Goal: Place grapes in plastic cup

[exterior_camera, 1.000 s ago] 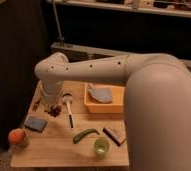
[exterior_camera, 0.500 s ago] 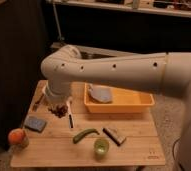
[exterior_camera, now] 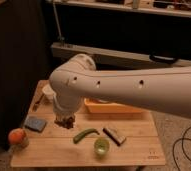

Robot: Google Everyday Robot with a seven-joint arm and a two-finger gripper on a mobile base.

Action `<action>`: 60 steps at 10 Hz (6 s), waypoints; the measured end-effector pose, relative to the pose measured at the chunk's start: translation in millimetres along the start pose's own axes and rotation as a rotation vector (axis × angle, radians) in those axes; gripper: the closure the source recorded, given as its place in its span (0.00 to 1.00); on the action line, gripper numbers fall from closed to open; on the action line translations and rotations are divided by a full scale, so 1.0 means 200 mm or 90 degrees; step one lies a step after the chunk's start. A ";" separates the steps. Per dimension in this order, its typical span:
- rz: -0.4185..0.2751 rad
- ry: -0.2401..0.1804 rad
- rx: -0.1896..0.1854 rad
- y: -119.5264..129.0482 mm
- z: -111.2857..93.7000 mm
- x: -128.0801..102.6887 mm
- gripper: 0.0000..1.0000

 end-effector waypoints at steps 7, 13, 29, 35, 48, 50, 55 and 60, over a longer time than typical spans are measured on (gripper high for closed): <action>0.216 0.017 -0.108 -0.44 0.11 0.23 0.99; 0.283 0.097 -0.169 -0.64 -0.08 0.24 0.99; 0.280 0.345 -0.240 -0.55 0.25 0.62 0.99; 0.318 0.345 -0.206 -0.62 0.26 0.66 0.99; 0.350 0.352 -0.234 -0.70 0.37 0.69 0.99; 0.350 0.352 -0.232 -0.72 0.36 0.67 0.99; 0.358 0.354 -0.224 -0.75 0.39 0.66 0.99; 0.363 0.353 -0.219 -0.76 0.42 0.64 0.99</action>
